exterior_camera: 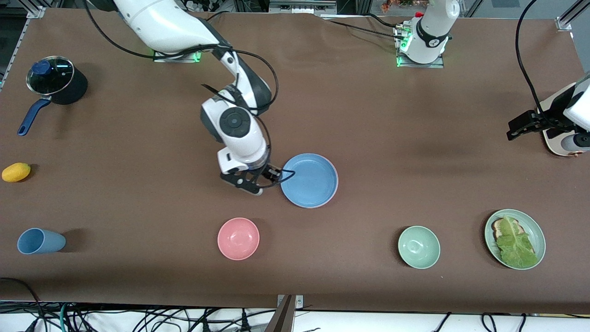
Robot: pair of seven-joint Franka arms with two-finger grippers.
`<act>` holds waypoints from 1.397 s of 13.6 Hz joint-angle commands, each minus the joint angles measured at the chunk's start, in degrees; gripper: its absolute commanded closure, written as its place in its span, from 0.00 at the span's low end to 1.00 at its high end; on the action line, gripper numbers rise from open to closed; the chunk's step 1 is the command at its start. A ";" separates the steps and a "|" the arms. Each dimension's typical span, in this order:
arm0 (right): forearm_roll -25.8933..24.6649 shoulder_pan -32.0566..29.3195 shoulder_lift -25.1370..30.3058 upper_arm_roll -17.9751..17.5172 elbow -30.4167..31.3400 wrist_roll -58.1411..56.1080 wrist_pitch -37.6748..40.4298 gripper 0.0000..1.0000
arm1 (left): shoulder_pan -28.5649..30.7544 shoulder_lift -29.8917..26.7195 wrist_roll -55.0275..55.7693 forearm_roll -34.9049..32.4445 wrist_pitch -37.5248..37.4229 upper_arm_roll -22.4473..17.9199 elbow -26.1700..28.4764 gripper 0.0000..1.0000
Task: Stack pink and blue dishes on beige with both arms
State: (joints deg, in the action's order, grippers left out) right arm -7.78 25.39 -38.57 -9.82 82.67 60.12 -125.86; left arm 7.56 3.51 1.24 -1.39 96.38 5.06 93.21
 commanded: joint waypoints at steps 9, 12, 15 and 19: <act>7.25 -21.43 17.81 2.51 0.04 -46.20 25.82 0.00 | 0.26 -0.43 -1.24 1.22 -0.40 -0.14 0.57 0.00; 7.25 -21.35 23.61 4.54 1.26 -49.47 31.45 0.00 | 0.17 -0.43 -1.24 1.30 -0.40 -0.14 0.57 0.00; 7.43 -18.37 29.59 11.20 5.22 -53.95 34.88 0.00 | 0.17 -0.43 -1.24 1.21 -0.40 -0.05 0.57 0.00; 7.51 -16.07 30.22 14.92 4.70 -56.60 38.05 0.00 | 0.17 -0.43 -1.32 1.30 -0.40 0.03 0.57 0.00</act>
State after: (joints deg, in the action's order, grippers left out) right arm -0.95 8.18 -9.40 4.21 85.88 4.83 -88.42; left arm 7.53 3.57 1.23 -1.39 96.33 5.07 93.43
